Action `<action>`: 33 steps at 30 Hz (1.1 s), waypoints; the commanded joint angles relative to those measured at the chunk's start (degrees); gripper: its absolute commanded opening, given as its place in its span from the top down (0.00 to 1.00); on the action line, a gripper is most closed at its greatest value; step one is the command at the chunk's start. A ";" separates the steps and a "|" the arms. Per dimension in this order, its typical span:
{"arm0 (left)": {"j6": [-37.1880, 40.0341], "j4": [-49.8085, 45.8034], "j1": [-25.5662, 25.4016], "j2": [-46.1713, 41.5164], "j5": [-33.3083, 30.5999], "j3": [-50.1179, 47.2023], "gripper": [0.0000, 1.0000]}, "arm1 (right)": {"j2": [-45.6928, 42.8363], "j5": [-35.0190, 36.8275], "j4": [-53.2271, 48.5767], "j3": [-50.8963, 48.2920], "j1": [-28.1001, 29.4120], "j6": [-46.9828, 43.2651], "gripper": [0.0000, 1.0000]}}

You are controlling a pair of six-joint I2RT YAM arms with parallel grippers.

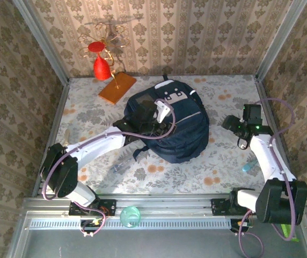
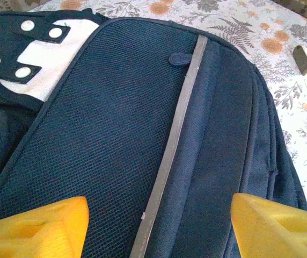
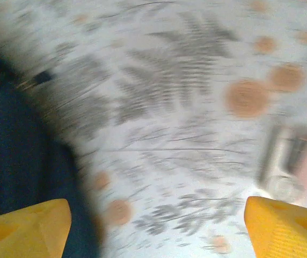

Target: Pack books, pencil case, and school supplies into a backpack

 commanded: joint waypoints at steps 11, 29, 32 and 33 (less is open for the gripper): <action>-2.18 1.26 1.46 1.17 3.36 2.48 0.28 | 0.87 4.88 -1.69 -10.60 -19.78 11.13 0.00; -11.57 -0.51 1.53 6.83 5.52 8.11 0.29 | 1.90 -10.62 11.78 -16.98 -14.44 14.92 0.03; -11.67 -0.75 1.59 6.52 4.93 7.69 0.29 | 3.38 -8.54 12.23 -14.44 -8.15 15.14 0.04; -11.70 -0.81 1.60 6.40 4.69 7.49 0.29 | 4.15 -7.65 12.36 -13.50 -5.95 15.32 0.04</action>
